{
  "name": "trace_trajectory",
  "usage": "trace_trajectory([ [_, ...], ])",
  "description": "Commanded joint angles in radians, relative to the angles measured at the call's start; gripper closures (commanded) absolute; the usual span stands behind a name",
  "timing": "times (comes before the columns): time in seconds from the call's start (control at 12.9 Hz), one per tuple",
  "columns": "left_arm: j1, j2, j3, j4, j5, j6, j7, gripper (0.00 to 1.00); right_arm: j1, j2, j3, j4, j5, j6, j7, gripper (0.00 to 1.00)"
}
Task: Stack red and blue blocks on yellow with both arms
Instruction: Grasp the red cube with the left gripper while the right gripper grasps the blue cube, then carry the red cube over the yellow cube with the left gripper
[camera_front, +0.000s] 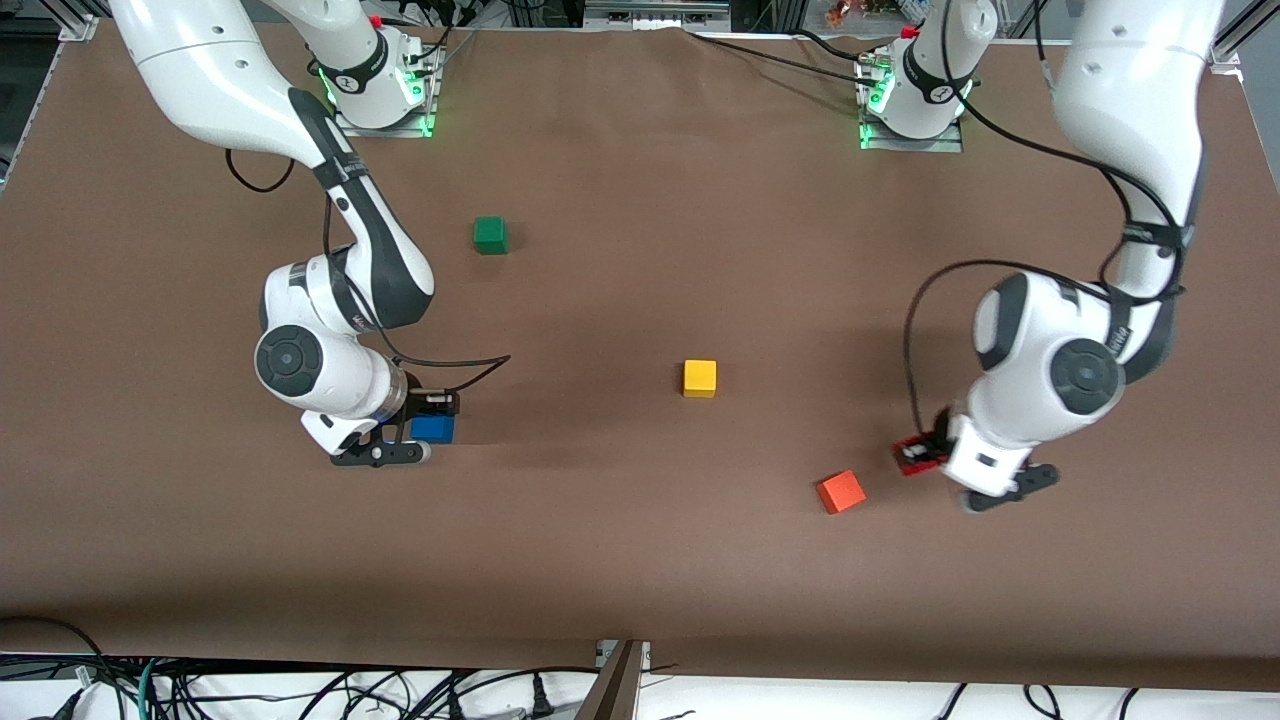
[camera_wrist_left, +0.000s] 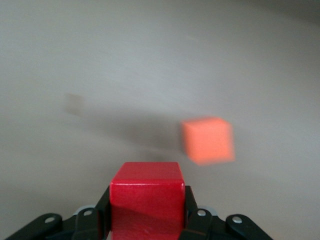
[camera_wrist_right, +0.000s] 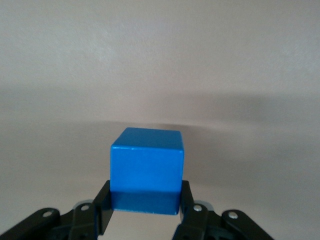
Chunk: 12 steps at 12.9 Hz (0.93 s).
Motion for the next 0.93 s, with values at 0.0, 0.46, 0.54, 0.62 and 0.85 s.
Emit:
trace_trajectory([
  [0.0,-0.136,0.010,0.019,0.071,0.029,-0.075,0.003,0.80,0.000,-0.011,0.003,0.034,0.014,-0.046,-0.003,0.65],
  [0.46,-0.340,0.068,0.019,0.073,0.023,-0.069,0.066,0.80,0.001,-0.070,0.003,0.215,0.015,-0.354,-0.001,0.64],
  [0.54,-0.348,0.074,0.019,0.073,0.023,-0.059,0.066,0.80,0.001,-0.096,0.003,0.215,0.014,-0.391,-0.001,0.64],
  [0.62,-0.363,0.079,0.019,0.073,0.025,-0.040,0.066,0.80,0.001,-0.119,0.003,0.216,0.014,-0.421,-0.001,0.64],
  [0.85,-0.403,0.102,0.020,0.071,0.051,0.006,0.064,0.80,0.001,-0.187,0.003,0.216,0.012,-0.495,0.001,0.64],
])
